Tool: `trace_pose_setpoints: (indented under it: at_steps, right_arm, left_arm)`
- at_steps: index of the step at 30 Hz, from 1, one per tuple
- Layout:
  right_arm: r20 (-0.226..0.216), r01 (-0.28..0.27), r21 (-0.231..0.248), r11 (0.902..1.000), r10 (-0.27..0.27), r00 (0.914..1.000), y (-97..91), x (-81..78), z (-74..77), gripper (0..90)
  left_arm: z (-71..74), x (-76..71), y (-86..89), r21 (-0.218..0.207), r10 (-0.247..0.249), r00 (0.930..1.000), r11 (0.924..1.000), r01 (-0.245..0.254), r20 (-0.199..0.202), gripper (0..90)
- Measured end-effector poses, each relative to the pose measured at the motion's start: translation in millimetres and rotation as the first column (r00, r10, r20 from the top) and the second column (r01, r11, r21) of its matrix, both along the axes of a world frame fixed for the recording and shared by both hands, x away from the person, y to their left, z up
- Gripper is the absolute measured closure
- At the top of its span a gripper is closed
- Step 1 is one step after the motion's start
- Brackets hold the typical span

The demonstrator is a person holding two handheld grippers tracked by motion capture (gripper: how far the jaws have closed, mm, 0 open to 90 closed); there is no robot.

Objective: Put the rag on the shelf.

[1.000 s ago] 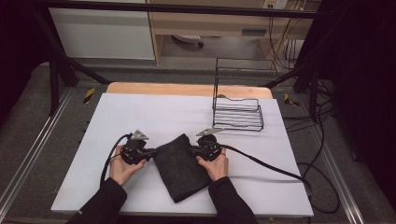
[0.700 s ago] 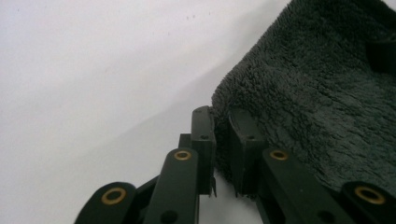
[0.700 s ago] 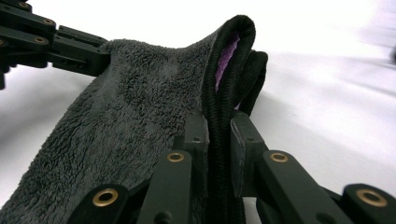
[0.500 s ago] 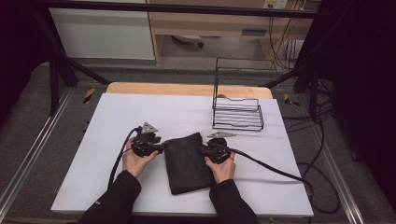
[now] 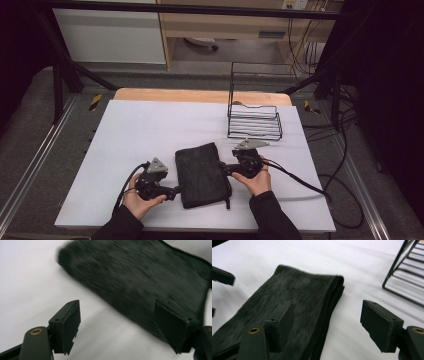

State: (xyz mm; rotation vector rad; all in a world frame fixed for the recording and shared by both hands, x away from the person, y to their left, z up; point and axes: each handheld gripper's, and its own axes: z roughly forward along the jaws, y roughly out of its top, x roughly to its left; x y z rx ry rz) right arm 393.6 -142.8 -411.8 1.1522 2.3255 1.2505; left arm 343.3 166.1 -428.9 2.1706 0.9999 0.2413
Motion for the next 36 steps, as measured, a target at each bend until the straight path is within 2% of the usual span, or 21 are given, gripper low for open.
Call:
trace_pose_setpoints:
  at_steps: [1,4,5,6,7,10,13,15,20,23,30,36]
  right_arm:
    - [0.0,0.0,0.0,1.0,0.0,1.0,0.0,0.0,0.0,27.1]
    - [-0.029,-0.009,-0.002,1.0,0.009,0.9995,-8.5,-17.6,-8.1,27.7]
    - [-0.038,-0.018,-0.005,0.9998,0.018,0.9991,-10.6,-23.0,-12.1,27.7]
    - [-0.053,-0.022,0.001,0.9998,0.022,0.9983,-13.7,-33.2,-20.9,29.5]
    - [-0.053,-0.022,0.001,0.9998,0.022,0.9983,-13.7,-33.2,-20.9,29.5]
    - [-0.097,-0.027,0.018,0.9995,0.029,0.9949,-11.9,-40.8,-31.2,33.3]
    - [-0.123,-0.026,0.032,0.9991,0.03,0.9919,-7.0,-40.5,-37.4,41.6]
    - [-0.13,-0.032,0.009,0.9995,0.032,0.991,-4.5,-40.1,-39.9,44.8]
    - [-0.13,-0.036,-0.001,0.9993,0.036,0.9909,-4.9,-40.7,-40.0,48.1]
    - [-0.136,-0.036,-0.001,0.9994,0.035,0.9901,-3.6,-40.5,-42.4,49.2]
    - [-0.133,-0.034,-0.005,0.9994,0.033,0.9906,-3.4,-40.7,-43.0,49.6]
    - [-0.135,-0.033,-0.004,0.9995,0.032,0.9903,-3.3,-40.9,-43.0,50.2]
  left_arm:
    - [-1.6,-3.8,-2.5,0.002,-0.008,0.9999,1.0,0.008,-0.01,22.2]
    - [-6.6,-12.4,-9.6,-0.011,-0.019,0.9991,0.9998,0.018,-0.038,27.1]
    - [-8.7,-14.5,-12.4,-0.011,-0.025,0.9986,0.9996,0.024,-0.047,29.9]
    - [-10.8,-16.3,-14.8,-0.004,-0.029,0.9983,0.9996,0.029,-0.051,36.4]
    - [-13.1,-17.7,-17.0,-0.002,-0.028,0.9983,0.9996,0.028,-0.051,36.4]
    - [-15.2,-19.5,-18.9,-0.019,-0.041,0.9976,0.999,0.04,-0.056,46.2]
    - [-16.6,-22.6,-19.2,-0.032,-0.045,0.9976,0.9986,0.043,-0.054,53.9]
    - [-16.4,-23.8,-20.5,-0.037,-0.043,0.9975,0.9985,0.041,-0.056,57.3]
    - [-13.2,-25.2,-21.0,-0.079,-0.045,0.9966,0.9961,0.039,-0.069,57.5]
    - [-13.1,-27.1,-23.8,-0.068,-0.04,0.9976,0.997,0.036,-0.056,57.2]
    - [-9.2,-30.7,-27.0,-0.09,-0.042,0.9982,0.9952,0.038,-0.043,53.5]
    - [-13.1,-31.2,-32.5,-0.062,-0.046,0.9983,0.9972,0.043,-0.036,51.3]
